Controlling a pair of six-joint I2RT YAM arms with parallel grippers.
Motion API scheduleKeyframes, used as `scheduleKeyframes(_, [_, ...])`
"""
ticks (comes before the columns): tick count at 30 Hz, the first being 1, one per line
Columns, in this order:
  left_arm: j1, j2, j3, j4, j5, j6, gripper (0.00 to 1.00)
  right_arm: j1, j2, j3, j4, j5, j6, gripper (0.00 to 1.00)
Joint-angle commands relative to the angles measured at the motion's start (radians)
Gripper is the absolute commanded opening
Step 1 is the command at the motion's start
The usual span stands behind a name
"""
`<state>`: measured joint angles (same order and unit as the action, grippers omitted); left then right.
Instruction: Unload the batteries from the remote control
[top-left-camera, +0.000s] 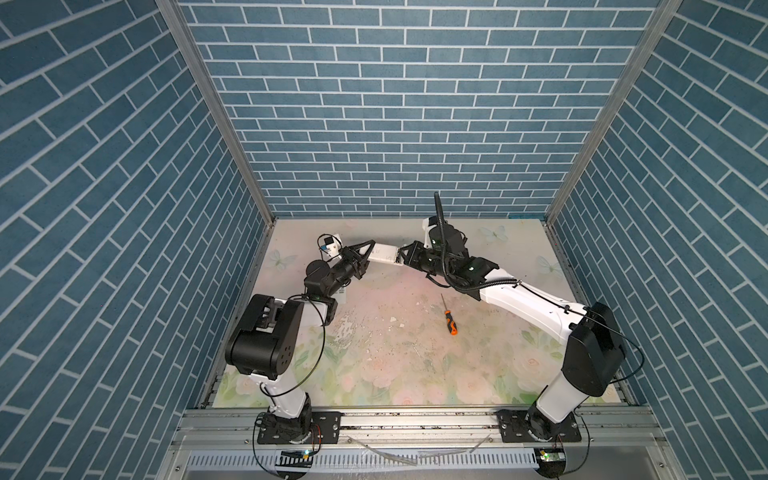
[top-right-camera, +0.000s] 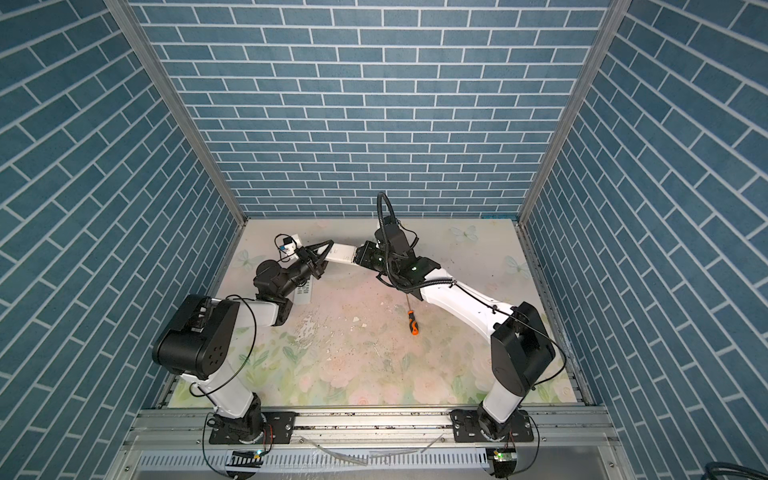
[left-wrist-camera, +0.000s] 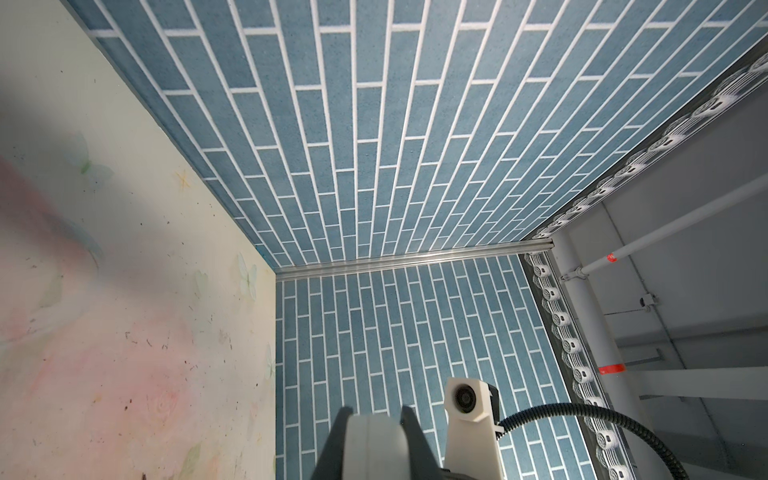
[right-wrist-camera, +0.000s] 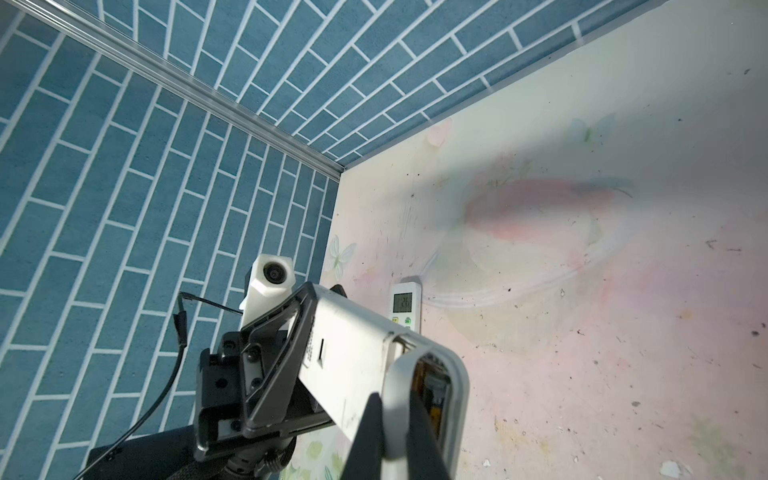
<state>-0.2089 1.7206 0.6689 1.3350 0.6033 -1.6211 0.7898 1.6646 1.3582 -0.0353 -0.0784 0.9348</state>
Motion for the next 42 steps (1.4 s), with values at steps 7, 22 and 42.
scheduleKeyframes(7, [0.0,-0.013,0.005,0.072,0.01,-0.005,0.0,-0.002,-0.027,-0.042,0.066,-0.062,-0.022,0.0])
scheduleKeyframes(22, [-0.001,0.027,-0.006,0.071,0.044,0.037,0.0,-0.004,-0.073,-0.02,0.095,-0.128,-0.06,0.0])
scheduleKeyframes(42, [-0.02,-0.2,-0.173,-0.259,0.055,0.293,0.0,-0.33,-0.104,-0.171,-0.349,0.161,-0.341,0.0])
